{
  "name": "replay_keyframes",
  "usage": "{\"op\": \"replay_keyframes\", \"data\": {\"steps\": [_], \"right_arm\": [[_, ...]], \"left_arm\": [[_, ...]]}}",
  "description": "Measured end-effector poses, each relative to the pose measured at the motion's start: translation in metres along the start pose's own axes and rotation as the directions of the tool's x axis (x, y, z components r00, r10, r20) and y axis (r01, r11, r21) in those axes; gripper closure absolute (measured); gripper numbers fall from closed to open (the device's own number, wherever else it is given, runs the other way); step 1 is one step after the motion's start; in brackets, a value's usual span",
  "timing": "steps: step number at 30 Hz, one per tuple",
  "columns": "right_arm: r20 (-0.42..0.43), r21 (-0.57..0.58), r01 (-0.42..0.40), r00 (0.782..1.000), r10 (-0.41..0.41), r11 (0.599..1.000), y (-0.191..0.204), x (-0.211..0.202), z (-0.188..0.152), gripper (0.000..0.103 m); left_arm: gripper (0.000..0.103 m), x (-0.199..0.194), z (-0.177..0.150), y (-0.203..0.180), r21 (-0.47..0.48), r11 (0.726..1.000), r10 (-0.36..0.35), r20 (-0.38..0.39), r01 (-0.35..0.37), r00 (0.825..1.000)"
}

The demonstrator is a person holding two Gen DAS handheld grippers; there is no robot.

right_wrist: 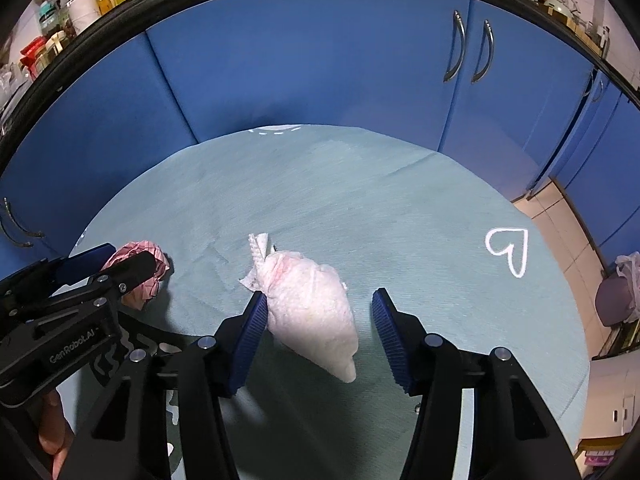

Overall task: Collect trash
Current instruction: 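Grasp the pink cloth with the left gripper while the right grasps the white bag, then lift the cloth and bag and carry both over the black bin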

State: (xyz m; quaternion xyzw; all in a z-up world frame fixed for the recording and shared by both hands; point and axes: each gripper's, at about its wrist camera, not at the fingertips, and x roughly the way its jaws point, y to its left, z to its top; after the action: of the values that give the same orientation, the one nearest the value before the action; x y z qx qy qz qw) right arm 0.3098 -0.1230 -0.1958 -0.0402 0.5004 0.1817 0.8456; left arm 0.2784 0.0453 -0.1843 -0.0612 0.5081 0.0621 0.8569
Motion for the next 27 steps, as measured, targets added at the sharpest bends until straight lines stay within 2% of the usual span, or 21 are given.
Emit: {"op": "replay_keyframes", "data": {"steps": [2, 10, 13, 22, 27], "right_arm": [[-0.003, -0.006, -0.007, 1.0, 0.007, 1.0, 0.002, 0.0, -0.001, 0.059], [-0.006, -0.029, -0.013, 1.0, 0.013, 1.0, 0.008, 0.0, -0.002, 0.071], [-0.008, -0.042, -0.012, 1.0, 0.012, 0.999, 0.01, 0.0, -0.003, 0.077], [-0.004, -0.06, 0.008, 1.0, -0.008, 0.998, 0.016, -0.003, -0.006, 0.086], [0.001, -0.078, 0.035, 0.999, -0.035, 0.996, 0.018, -0.007, -0.007, 0.088]], "left_arm": [[0.056, 0.0, -0.001, 0.0, -0.002, 1.0, -0.003, 0.0, 0.003, 1.0], [0.067, -0.001, -0.003, 0.0, 0.001, 1.0, -0.002, 0.009, 0.002, 1.0], [0.076, -0.001, -0.004, 0.0, 0.003, 1.0, -0.002, 0.006, 0.002, 1.0], [0.08, -0.007, -0.004, -0.001, 0.007, 1.0, -0.003, 0.022, 0.003, 1.0], [0.08, -0.012, -0.004, -0.002, 0.01, 1.0, -0.005, 0.034, 0.005, 0.999]]}}
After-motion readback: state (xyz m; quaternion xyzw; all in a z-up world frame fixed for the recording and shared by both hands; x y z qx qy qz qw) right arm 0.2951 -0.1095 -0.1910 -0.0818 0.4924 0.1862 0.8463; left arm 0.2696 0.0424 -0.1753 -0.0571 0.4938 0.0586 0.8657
